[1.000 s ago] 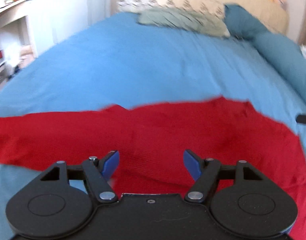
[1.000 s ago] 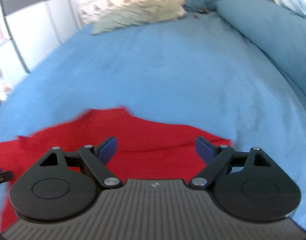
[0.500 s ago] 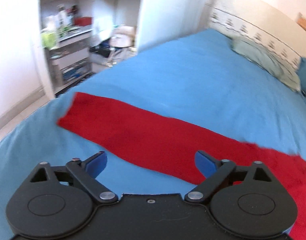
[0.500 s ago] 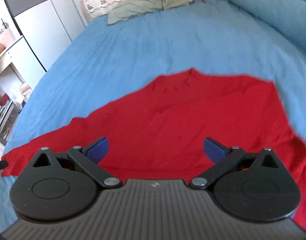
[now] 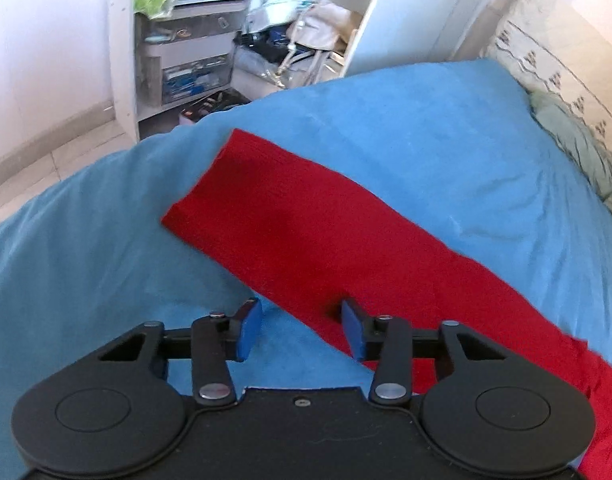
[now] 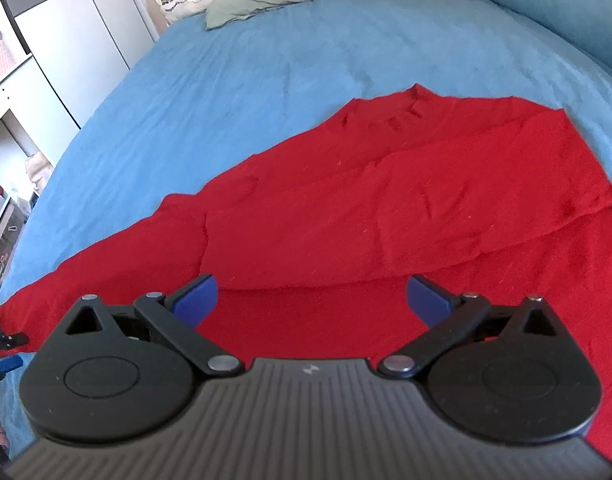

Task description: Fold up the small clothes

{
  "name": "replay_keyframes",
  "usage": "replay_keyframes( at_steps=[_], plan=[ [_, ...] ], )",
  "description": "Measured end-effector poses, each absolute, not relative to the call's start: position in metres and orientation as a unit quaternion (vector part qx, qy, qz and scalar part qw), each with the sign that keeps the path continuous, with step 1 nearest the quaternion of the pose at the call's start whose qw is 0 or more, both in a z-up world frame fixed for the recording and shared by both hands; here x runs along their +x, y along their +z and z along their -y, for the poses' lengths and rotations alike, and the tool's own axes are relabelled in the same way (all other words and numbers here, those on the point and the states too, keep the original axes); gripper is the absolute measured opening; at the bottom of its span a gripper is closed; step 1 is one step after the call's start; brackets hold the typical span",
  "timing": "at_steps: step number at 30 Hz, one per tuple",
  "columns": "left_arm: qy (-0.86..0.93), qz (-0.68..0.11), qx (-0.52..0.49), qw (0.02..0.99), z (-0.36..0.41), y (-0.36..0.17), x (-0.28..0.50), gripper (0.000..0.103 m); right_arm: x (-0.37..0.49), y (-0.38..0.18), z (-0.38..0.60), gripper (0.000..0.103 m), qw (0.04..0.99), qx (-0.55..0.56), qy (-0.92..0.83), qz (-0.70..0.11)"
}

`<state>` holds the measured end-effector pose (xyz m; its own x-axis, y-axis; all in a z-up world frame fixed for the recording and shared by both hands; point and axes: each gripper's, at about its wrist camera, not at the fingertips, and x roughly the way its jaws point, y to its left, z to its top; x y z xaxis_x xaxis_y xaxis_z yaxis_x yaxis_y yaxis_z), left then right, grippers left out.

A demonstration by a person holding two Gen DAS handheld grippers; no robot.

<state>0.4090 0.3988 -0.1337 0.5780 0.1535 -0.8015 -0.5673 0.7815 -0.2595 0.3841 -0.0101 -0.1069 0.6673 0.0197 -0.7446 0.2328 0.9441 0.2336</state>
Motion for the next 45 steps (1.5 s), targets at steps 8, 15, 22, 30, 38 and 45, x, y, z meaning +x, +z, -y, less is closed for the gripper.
replay_keyframes(
  at_steps=[8,15,22,30,38,45],
  plan=[
    [0.226,-0.391,-0.237,0.86,-0.395,-0.138,0.421,0.006,0.382,-0.111,0.017,0.103,0.901,0.167,-0.048,-0.398],
    [0.21,-0.352,-0.197,0.891,-0.357,-0.101,0.433,0.005,0.376,-0.107,0.039,0.103,0.906,0.179,-0.039,-0.381],
    [0.104,-0.322,-0.104,0.935,-0.232,-0.041,0.444,0.005,0.368,-0.084,0.092,0.103,0.913,0.183,-0.046,-0.361],
    [-0.076,-0.332,-0.01,0.94,-0.03,-0.054,0.45,0.005,0.36,-0.067,0.183,0.103,0.919,0.179,-0.072,-0.343],
    [-0.15,-0.394,0.045,0.906,0.097,-0.151,0.451,0.005,0.361,-0.094,0.25,0.103,0.914,0.162,-0.08,-0.363],
    [-0.143,-0.403,0.035,0.903,0.107,-0.168,0.442,0.029,0.363,-0.111,0.265,0.103,0.912,0.15,-0.06,-0.376]
  ],
)
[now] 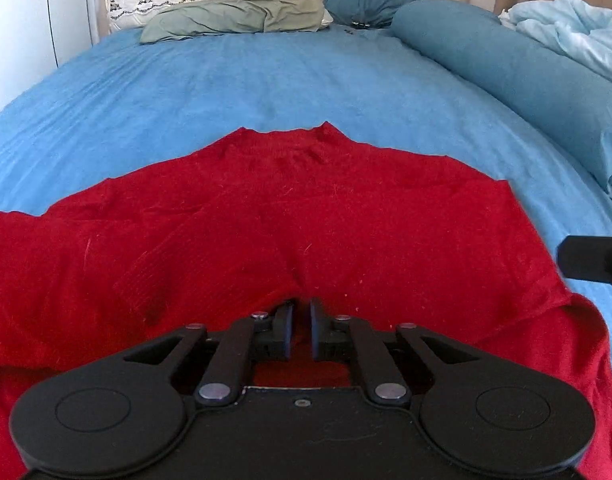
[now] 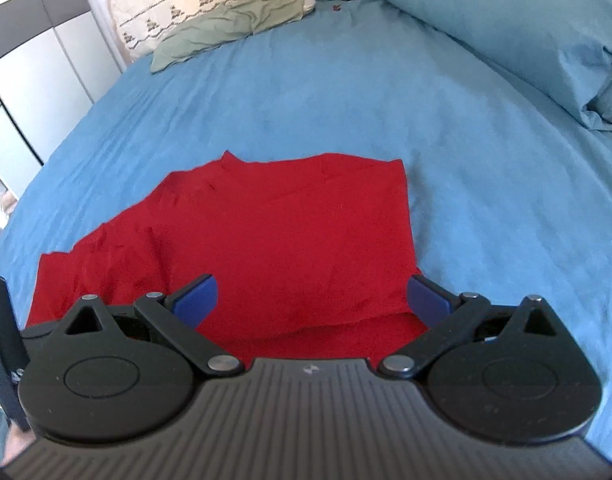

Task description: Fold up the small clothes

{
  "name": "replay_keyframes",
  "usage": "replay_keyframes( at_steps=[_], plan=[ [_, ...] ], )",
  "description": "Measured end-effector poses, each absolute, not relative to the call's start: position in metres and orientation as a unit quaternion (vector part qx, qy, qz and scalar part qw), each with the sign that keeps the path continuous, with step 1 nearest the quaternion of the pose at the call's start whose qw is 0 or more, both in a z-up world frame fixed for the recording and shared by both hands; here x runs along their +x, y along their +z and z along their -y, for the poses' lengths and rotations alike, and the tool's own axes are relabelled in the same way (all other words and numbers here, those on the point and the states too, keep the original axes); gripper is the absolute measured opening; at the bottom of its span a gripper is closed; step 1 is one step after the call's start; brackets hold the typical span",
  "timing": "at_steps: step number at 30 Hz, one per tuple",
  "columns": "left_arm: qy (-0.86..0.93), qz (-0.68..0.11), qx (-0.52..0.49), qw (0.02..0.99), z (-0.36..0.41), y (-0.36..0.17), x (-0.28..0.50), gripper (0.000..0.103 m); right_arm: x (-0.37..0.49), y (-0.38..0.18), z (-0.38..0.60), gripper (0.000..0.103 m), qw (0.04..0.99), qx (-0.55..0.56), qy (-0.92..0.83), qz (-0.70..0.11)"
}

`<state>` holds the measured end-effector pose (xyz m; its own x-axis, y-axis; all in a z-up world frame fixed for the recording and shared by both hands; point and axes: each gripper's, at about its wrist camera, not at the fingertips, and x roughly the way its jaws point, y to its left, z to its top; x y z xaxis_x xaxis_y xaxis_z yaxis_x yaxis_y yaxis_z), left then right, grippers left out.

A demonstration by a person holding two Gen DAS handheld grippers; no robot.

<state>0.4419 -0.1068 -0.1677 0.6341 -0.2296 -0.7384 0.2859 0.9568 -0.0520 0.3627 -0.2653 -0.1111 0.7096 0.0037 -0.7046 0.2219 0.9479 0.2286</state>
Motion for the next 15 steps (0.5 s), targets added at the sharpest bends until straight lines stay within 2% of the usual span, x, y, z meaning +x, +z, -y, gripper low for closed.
replay_keyframes(
  at_steps=[1,3,4,8,15],
  plan=[
    [-0.148,-0.406,0.033,0.901,0.104,-0.165,0.44,0.038,0.364,-0.11,0.265,0.103,0.913,0.146,-0.054,-0.377],
    [-0.144,-0.404,0.033,0.903,0.091,-0.157,0.433,0.067,0.368,-0.106,0.258,0.103,0.916,0.131,-0.038,-0.376],
    [-0.137,-0.404,0.038,0.904,0.084,-0.153,0.429,0.071,0.372,-0.103,0.251,0.103,0.919,0.119,-0.028,-0.376],
    [-0.101,-0.405,0.046,0.908,0.044,-0.137,0.417,0.077,0.392,-0.104,0.211,0.103,0.915,0.057,0.026,-0.399],
    [-0.035,-0.42,0.047,0.906,-0.032,-0.141,0.418,0.077,0.429,-0.146,0.125,0.103,0.896,-0.061,0.103,-0.427]
  ],
)
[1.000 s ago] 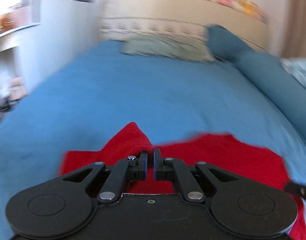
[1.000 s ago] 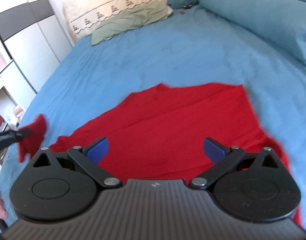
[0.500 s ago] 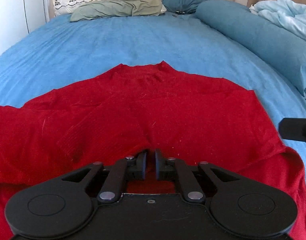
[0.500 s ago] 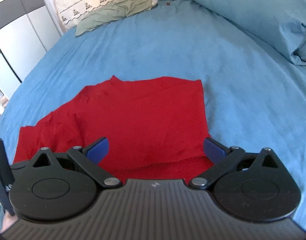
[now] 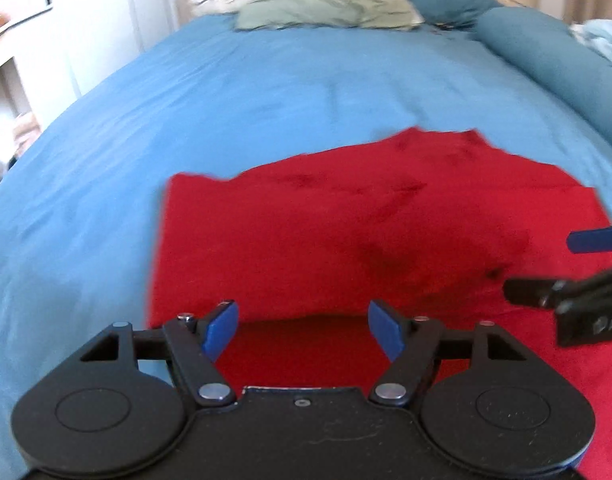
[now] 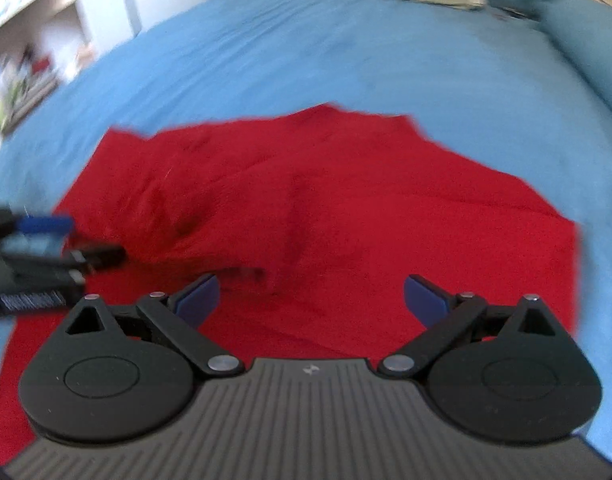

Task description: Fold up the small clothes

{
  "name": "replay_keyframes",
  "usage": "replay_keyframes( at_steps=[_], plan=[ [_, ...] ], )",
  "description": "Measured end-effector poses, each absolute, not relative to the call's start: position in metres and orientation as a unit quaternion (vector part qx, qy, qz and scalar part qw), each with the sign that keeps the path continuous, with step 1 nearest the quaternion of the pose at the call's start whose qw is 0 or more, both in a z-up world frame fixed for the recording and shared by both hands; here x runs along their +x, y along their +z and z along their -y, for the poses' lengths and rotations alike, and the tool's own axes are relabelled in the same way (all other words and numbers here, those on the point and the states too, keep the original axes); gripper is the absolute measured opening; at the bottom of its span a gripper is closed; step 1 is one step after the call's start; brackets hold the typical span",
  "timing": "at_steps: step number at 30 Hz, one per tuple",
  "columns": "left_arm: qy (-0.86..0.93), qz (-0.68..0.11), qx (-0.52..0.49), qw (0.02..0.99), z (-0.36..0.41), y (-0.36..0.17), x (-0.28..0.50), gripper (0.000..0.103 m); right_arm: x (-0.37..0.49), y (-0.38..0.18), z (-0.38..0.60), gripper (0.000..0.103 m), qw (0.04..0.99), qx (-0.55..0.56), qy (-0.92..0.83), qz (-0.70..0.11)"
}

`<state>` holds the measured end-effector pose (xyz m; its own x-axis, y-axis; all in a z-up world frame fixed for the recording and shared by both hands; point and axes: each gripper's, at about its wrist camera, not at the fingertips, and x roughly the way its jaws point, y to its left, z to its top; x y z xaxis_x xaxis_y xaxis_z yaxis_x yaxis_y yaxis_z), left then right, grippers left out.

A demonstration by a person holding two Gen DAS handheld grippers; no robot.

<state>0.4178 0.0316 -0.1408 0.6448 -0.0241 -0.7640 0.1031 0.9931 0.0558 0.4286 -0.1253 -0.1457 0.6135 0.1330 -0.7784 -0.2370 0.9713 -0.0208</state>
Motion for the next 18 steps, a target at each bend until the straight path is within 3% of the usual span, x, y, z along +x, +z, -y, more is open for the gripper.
replay_keyframes(
  at_steps=[2,6,10,18],
  plan=[
    [-0.025,-0.422,0.052,0.905,-0.045,-0.142,0.42,0.077,0.436,-0.157,0.107,0.103,0.894,-0.099,0.101,-0.426],
    [-0.019,-0.415,0.057,0.908,-0.06,-0.141,0.42,0.077,0.447,-0.155,0.101,0.092,0.905,-0.095,0.083,-0.405],
    [-0.016,-0.416,0.045,0.908,-0.064,-0.143,0.424,0.077,0.458,-0.146,0.132,0.084,0.914,0.002,0.026,-0.404],
    [-0.016,-0.424,0.033,0.905,-0.078,-0.153,0.428,0.077,0.44,-0.165,0.198,0.082,0.896,0.17,-0.021,-0.409]
  ],
)
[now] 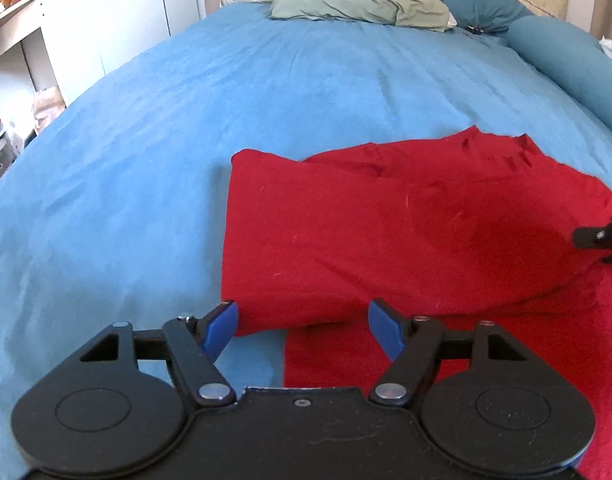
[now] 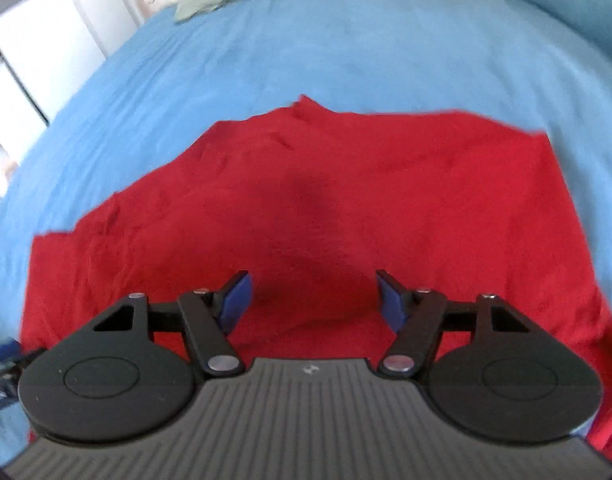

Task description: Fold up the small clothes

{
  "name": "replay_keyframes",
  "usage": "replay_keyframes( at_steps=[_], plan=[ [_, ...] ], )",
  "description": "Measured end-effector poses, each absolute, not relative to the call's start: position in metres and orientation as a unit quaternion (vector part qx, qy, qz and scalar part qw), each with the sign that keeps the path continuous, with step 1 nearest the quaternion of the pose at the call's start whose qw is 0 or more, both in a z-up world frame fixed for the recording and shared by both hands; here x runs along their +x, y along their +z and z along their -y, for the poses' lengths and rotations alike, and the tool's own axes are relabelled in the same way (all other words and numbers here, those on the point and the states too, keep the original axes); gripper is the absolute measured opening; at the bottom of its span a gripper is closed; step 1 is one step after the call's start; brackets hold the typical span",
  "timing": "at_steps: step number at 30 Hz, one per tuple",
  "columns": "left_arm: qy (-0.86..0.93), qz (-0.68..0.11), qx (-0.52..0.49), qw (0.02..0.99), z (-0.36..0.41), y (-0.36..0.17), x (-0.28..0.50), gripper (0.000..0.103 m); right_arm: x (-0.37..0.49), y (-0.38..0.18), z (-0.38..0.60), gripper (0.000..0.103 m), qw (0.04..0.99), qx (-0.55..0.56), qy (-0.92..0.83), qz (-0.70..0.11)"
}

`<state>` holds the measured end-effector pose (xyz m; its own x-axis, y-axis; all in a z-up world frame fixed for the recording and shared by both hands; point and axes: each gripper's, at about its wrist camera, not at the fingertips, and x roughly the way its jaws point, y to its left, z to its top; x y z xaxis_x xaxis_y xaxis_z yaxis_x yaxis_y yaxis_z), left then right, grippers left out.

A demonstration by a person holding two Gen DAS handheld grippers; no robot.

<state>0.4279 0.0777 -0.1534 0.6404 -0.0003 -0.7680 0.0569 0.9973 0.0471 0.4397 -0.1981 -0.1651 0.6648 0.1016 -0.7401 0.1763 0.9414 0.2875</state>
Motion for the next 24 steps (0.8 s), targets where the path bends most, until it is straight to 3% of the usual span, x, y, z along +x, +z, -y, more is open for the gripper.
replay_keyframes(
  at_steps=[5,6,8,9,10,19,24],
  plan=[
    [-0.012,-0.422,0.05,0.905,-0.079,-0.157,0.428,0.077,0.437,-0.167,0.196,0.081,0.903,0.16,-0.011,-0.399],
    [-0.01,-0.423,0.054,0.905,-0.079,-0.158,0.427,0.077,0.437,-0.167,0.196,0.077,0.903,0.161,-0.015,-0.397],
    [-0.004,-0.425,0.061,0.903,-0.081,-0.159,0.426,0.077,0.441,-0.167,0.195,0.06,0.904,0.156,-0.026,-0.396],
    [-0.001,-0.427,0.062,0.902,-0.083,-0.16,0.425,0.077,0.443,-0.166,0.196,0.036,0.905,0.152,-0.029,-0.398],
    [0.002,-0.429,0.062,0.901,-0.085,-0.161,0.425,0.077,0.446,-0.162,0.197,0.023,0.903,0.15,-0.029,-0.401],
    [0.0,-0.424,0.064,0.903,-0.083,-0.167,0.436,0.077,0.423,-0.084,0.253,0.021,0.938,0.121,-0.093,-0.311],
    [0.004,-0.417,0.065,0.907,-0.073,-0.17,0.443,0.077,0.418,-0.104,0.291,0.021,0.923,0.108,-0.105,-0.354]
  ],
)
